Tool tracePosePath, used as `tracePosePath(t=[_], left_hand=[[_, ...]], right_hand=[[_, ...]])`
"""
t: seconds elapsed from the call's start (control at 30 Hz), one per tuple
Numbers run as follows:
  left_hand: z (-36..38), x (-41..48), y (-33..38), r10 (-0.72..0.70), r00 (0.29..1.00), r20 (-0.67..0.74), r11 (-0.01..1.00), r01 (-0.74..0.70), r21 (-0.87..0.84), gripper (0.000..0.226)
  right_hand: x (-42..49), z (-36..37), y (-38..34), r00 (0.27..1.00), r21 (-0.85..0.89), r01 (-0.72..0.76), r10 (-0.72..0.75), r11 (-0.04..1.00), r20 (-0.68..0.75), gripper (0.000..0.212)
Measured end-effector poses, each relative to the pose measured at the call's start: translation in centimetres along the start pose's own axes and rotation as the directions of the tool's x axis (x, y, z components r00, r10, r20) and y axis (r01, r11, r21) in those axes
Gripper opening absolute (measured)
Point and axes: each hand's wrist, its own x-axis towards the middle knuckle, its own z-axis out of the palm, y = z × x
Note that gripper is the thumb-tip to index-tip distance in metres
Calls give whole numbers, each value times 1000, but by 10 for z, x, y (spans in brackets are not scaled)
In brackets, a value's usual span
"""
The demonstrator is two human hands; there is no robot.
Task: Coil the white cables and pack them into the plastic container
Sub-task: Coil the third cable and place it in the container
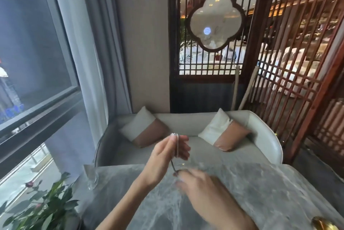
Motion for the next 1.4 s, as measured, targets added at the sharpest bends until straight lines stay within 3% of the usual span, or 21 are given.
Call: tracePosePath(t=[0.07, 0.1, 0.13, 0.2, 0.27, 0.37, 0.47, 0.53, 0.6, 0.73, 0.83, 0.9, 0.97, 1.03, 1.17, 1.23, 1.4], left_hand=[[4, -16, -9, -55, 991, 125, 987, 35, 154, 46], [7, -22, -9, -64, 978, 198, 989, 36, 143, 47], [11, -28, -5, -61, 962, 266, 996, 40, 85, 48], [18, -32, 8, -49, 926, 376, 996, 75, -54, 47], [21, -33, 19, -56, 890, 453, 990, 109, -92, 47], [21, -36, 26, -79, 852, 518, 992, 120, -47, 46], [19, -39, 22, -61, 839, 540, 991, 115, -67, 42], [19, -39, 18, -59, 858, 510, 980, 148, -136, 40], [18, -40, 16, -76, 881, 467, 964, 184, -190, 40], [25, -39, 14, -143, 916, 374, 944, 240, -226, 39], [37, -34, 12, -174, 956, 236, 951, 226, -211, 41], [42, -29, 11, -130, 985, 110, 988, 138, -71, 36], [43, -25, 8, -23, 1000, -8, 985, 24, 173, 27], [46, -20, 4, 35, 998, -58, 962, -18, 271, 20], [59, -15, -4, -73, 992, 100, 965, 45, 258, 21], [71, -12, -6, -162, 982, 102, 972, 141, 189, 20], [112, -9, -10, -185, 978, -96, 963, 200, 181, 17]], right_hand=[[3, -35, 1, 979, -192, 100, -131, 976, -159, 12], [7, -48, 9, 960, -189, 133, -174, 973, -220, 13], [13, -57, 18, 940, -123, 175, -203, 977, -275, 13], [23, -62, 36, 926, 168, 228, -160, 959, -343, 14], [26, -52, 46, 959, 503, 201, -66, 841, -274, 24], [18, -31, 51, 999, 802, 32, -4, 596, -36, 31], [7, -25, 53, 986, 949, -132, -59, 288, 155, 36], [3, -21, 52, 980, 964, -145, -104, 224, 172, 38], [2, -14, 48, 986, 969, -115, -96, 219, 138, 36], [3, 2, 38, 992, 972, -66, 121, 228, 39, 33], [2, 8, 38, 959, 931, -48, 278, 363, -59, 36], [-1, 6, 43, 930, 903, -87, 360, 420, -78, 33], [-7, 0, 51, 904, 872, -148, 421, 467, -72, 26], [-16, -7, 59, 894, 800, -191, 438, 569, -98, 22], [-28, -27, 79, 861, 575, -245, 447, 781, -241, 17], [-33, -36, 94, 850, 529, -273, 459, 803, -259, 17], [-40, -55, 132, 890, 597, -294, 442, 747, -114, 17]])
